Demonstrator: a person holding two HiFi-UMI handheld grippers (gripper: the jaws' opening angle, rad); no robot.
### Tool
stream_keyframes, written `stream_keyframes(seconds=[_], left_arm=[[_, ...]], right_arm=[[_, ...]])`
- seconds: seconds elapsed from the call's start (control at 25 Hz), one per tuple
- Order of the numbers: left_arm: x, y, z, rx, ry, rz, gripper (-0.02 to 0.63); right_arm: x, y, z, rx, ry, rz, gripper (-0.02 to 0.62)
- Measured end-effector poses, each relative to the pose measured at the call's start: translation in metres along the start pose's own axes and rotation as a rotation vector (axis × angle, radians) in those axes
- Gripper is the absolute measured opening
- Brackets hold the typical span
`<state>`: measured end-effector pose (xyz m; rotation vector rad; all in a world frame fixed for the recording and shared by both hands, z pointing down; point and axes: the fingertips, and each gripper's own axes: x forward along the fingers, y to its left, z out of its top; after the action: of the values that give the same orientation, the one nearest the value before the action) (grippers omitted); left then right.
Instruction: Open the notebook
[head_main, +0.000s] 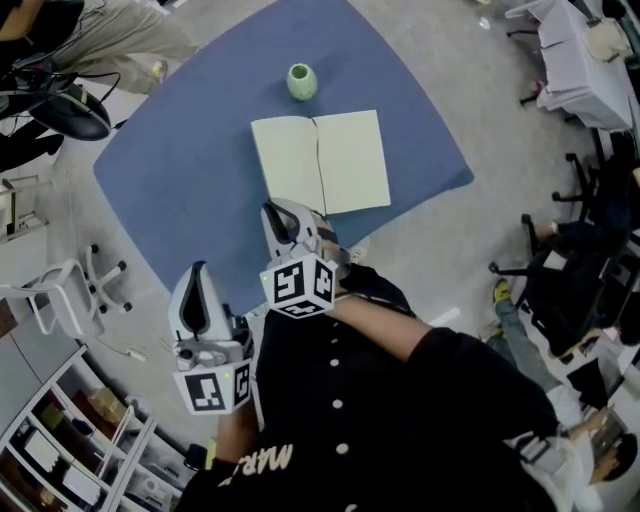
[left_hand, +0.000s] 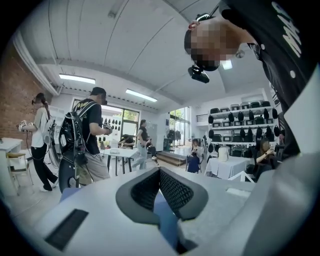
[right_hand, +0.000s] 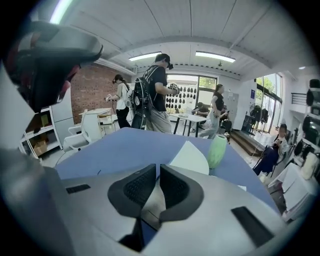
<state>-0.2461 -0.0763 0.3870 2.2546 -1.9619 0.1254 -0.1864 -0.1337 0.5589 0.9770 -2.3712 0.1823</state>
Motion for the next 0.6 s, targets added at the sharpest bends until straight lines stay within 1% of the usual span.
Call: stream_keyframes(seconds=[0.16, 0.36, 0.52, 0.6], left_arm=[[-0.003, 0.016, -0.006, 0.010, 0.011, 0.029, 0.003], [-0.004, 0.033, -0.019, -0.008, 0.042, 0.058, 0.003], [-0.004, 0.038, -0.027, -0.016, 0.058, 0.072, 0.003], [-0.003, 0.043, -0.029, -0.020, 0.063, 0.074, 0.003]], right_arm=[[0.020, 0.016, -0.006, -0.056, 0.023, -0.003, 0.035], [0.048, 0.040, -0.016, -0.121, 0.049, -0.026, 0.034], [0.063, 0.052, -0.032, -0.150, 0.088, -0.005, 0.034], [0.071, 0.059, -0.038, -0.145, 0.110, 0.018, 0.036]])
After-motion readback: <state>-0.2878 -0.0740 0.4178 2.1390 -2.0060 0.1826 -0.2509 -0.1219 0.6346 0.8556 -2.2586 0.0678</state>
